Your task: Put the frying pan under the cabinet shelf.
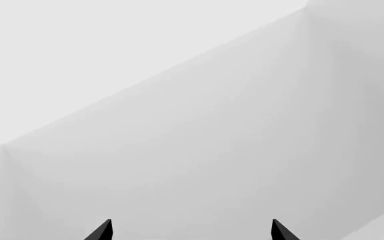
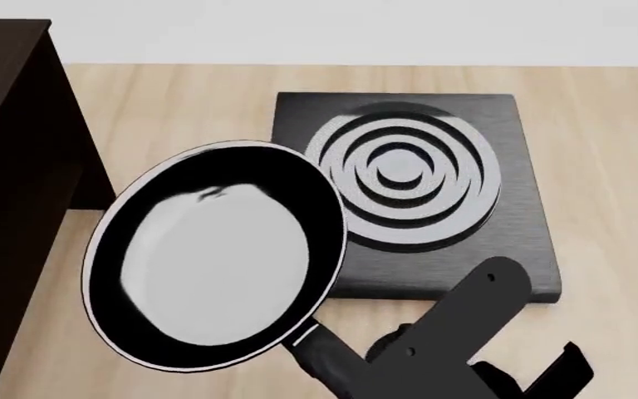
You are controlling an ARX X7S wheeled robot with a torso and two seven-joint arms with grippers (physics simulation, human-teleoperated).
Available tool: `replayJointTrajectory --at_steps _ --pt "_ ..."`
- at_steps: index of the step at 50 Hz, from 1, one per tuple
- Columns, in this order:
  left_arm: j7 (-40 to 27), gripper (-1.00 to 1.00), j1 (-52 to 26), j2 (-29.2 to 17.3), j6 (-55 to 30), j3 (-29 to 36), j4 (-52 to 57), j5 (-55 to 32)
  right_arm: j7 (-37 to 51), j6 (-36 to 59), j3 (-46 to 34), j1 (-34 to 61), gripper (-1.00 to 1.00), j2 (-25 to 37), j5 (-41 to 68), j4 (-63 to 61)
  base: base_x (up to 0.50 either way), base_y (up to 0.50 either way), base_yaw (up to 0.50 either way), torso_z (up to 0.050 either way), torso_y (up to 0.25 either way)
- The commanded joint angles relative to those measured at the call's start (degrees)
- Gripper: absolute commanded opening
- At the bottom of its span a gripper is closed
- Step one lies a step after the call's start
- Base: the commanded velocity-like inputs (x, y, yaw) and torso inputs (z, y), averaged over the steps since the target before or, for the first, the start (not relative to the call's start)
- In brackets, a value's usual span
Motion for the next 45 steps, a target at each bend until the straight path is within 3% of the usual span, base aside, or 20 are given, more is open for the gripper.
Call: replayJointTrajectory --at_steps 1,26,45 --pt "-0.77 1.0 -0.14 -0.74 0.36 0.21 0.38 -1.15 -2.83 0.91 2.11 -1.99 -1.0 -1.62 -6.16 1.18 0.0 0.0 0.0 0.0 0.0" --pt "-1.53 1.0 -0.22 -2.18 1.15 0.67 0.88 -2.76 -11.29 1.93 2.4 -7.05 -1.0 -7.09 -17.01 4.66 0.0 0.0 0.0 0.0 0.002" --pt "-2.1 1.0 -0.58 -2.61 1.71 1.24 1.14 -3.09 -19.04 2.61 2.48 -9.76 -1.0 -7.9 -24.84 6.81 0.0 0.0 0.0 0.001 0.002"
